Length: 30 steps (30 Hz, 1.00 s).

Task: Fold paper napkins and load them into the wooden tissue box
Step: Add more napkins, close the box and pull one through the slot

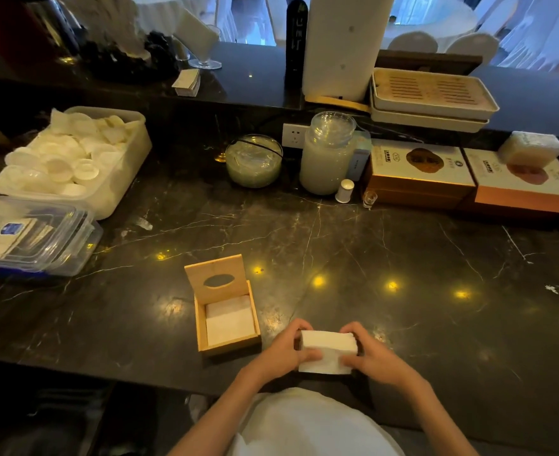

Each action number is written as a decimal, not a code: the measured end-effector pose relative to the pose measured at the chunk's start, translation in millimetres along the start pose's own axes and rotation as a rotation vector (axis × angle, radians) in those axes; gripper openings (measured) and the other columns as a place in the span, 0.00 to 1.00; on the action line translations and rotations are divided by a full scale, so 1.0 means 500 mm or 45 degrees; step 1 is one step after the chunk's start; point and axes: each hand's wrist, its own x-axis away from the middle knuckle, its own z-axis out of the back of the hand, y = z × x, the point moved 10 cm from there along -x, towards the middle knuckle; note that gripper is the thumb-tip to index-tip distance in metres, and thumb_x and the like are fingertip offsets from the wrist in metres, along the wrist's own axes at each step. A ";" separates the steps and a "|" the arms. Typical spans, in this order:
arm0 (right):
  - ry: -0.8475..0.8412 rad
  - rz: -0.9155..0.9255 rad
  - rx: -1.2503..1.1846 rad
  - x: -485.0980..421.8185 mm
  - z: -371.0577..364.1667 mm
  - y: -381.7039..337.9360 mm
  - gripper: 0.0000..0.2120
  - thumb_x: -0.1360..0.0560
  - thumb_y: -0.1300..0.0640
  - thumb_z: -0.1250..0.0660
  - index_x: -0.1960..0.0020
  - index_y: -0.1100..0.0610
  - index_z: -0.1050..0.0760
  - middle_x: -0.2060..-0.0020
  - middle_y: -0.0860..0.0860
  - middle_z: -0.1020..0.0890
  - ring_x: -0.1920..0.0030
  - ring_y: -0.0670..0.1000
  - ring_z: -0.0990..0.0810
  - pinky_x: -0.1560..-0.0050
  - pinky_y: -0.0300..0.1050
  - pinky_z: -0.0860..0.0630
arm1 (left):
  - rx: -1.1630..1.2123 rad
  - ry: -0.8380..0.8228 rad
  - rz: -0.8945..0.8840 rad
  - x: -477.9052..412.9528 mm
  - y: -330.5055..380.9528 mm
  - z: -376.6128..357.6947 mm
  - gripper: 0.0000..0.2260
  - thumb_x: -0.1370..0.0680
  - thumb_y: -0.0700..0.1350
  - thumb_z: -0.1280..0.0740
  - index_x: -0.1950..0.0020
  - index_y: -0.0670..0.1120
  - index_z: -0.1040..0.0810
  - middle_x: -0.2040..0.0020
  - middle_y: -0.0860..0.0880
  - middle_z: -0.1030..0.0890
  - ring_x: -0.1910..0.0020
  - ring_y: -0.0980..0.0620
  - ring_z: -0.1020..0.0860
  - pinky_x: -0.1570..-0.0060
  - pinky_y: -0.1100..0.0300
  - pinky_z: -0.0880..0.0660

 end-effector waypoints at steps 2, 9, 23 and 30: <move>-0.064 -0.015 -0.317 0.008 0.010 -0.018 0.17 0.25 0.59 0.30 0.39 0.53 0.32 0.44 0.54 0.25 0.45 0.51 0.21 0.49 0.47 0.19 | 0.299 0.063 0.048 0.026 0.013 0.015 0.16 0.22 0.51 0.31 0.38 0.52 0.31 0.43 0.58 0.21 0.45 0.59 0.21 0.50 0.62 0.19; -0.403 -0.085 -0.766 -0.025 -0.028 -0.129 0.32 0.32 0.51 0.25 0.33 0.59 0.32 0.38 0.61 0.25 0.38 0.58 0.22 0.44 0.49 0.22 | 0.632 0.261 0.003 0.104 0.060 0.115 0.14 0.19 0.55 0.38 0.39 0.48 0.31 0.45 0.49 0.19 0.47 0.50 0.17 0.58 0.55 0.18; -0.781 0.374 0.277 -0.159 -0.192 -0.522 0.18 0.23 0.52 0.32 0.34 0.47 0.30 0.44 0.45 0.23 0.48 0.38 0.21 0.48 0.35 0.23 | 0.322 0.642 -0.044 0.266 0.063 0.390 0.12 0.19 0.56 0.38 0.42 0.49 0.28 0.50 0.49 0.20 0.52 0.52 0.18 0.62 0.61 0.22; -0.815 -0.024 -0.948 -0.196 -0.175 -0.393 0.38 0.33 0.56 0.23 0.28 0.59 0.36 0.35 0.63 0.26 0.36 0.62 0.23 0.46 0.54 0.20 | 0.457 0.908 0.252 0.269 -0.078 0.444 0.19 0.17 0.51 0.42 0.26 0.51 0.37 0.34 0.49 0.28 0.37 0.52 0.28 0.41 0.55 0.29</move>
